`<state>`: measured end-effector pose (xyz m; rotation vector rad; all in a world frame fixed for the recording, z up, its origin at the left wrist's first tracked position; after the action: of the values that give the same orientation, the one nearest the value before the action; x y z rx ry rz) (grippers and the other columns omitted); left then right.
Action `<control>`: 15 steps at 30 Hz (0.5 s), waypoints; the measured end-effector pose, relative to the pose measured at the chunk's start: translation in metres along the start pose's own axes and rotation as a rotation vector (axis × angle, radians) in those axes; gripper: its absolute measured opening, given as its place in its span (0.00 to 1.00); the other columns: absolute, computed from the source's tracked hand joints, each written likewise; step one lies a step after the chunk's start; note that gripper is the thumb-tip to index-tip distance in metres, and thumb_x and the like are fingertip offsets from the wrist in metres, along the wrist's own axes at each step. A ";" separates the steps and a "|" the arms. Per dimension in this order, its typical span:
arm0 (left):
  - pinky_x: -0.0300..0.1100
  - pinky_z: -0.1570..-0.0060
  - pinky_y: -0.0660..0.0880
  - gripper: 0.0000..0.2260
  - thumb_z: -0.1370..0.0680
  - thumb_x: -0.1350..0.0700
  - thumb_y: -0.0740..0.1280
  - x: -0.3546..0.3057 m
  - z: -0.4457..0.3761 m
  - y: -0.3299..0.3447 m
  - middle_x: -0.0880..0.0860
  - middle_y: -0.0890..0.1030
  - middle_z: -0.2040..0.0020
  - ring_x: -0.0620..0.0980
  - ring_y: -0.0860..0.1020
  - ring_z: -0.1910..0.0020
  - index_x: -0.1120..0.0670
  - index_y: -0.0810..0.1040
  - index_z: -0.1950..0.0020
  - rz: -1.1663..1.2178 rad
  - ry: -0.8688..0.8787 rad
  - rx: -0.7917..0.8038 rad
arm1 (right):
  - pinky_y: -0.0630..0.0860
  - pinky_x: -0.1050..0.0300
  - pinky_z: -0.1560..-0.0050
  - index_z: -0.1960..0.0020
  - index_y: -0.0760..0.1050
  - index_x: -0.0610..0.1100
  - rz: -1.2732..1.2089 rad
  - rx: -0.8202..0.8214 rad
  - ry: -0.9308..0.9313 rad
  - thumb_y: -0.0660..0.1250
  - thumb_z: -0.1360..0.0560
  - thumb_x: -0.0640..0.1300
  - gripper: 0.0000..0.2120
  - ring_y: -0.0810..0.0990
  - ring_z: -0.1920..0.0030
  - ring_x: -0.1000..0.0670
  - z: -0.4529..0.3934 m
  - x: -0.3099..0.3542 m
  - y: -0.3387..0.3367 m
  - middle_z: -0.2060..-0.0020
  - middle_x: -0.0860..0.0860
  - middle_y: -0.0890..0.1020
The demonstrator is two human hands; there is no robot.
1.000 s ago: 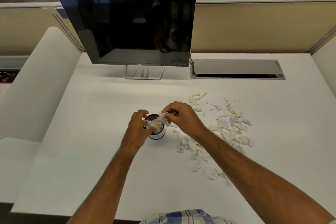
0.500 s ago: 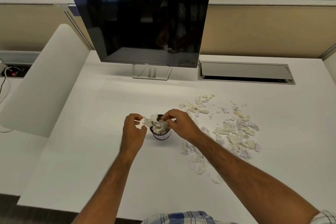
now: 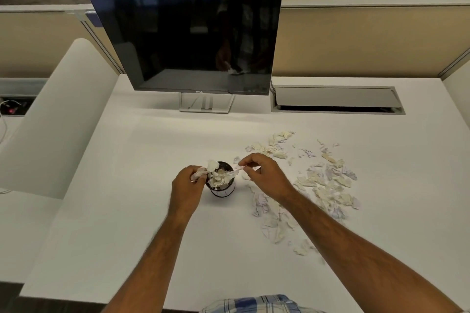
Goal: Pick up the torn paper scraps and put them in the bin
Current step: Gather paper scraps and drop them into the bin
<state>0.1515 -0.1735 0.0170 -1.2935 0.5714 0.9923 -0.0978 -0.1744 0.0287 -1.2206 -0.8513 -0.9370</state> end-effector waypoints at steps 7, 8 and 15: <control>0.49 0.41 0.75 0.19 0.25 0.57 0.74 -0.041 0.007 0.037 0.44 0.80 0.42 0.49 0.76 0.43 0.47 0.77 0.36 -0.346 0.322 0.209 | 0.74 0.70 0.53 0.45 0.82 0.48 0.067 0.028 -0.001 0.68 0.22 0.39 0.09 0.80 0.49 0.60 0.003 -0.008 0.000 0.48 0.55 0.82; 0.50 0.39 0.73 0.22 0.26 0.52 0.75 -0.041 0.009 0.042 0.43 0.79 0.41 0.49 0.75 0.42 0.45 0.74 0.33 -0.420 0.327 0.223 | 0.73 0.72 0.53 0.44 0.81 0.48 0.090 0.037 -0.007 0.69 0.22 0.39 0.09 0.79 0.50 0.60 0.002 -0.007 0.003 0.48 0.55 0.81; 0.51 0.36 0.70 0.23 0.26 0.51 0.77 -0.043 0.014 0.028 0.44 0.75 0.39 0.48 0.76 0.41 0.48 0.72 0.34 -0.355 0.354 0.091 | 0.74 0.68 0.50 0.40 0.79 0.46 0.183 0.050 -0.037 0.69 0.22 0.39 0.11 0.81 0.50 0.57 -0.001 -0.007 0.018 0.47 0.51 0.80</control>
<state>0.1040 -0.1725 0.0408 -1.4383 0.6190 0.4425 -0.0843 -0.1724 0.0154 -1.2526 -0.7738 -0.7437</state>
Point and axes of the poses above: each hand's wrist, its own z-axis away from the middle knuckle, its own y-axis out of the palm, x = y × z, the point moved 10 cm from there along -z, towards the middle knuckle
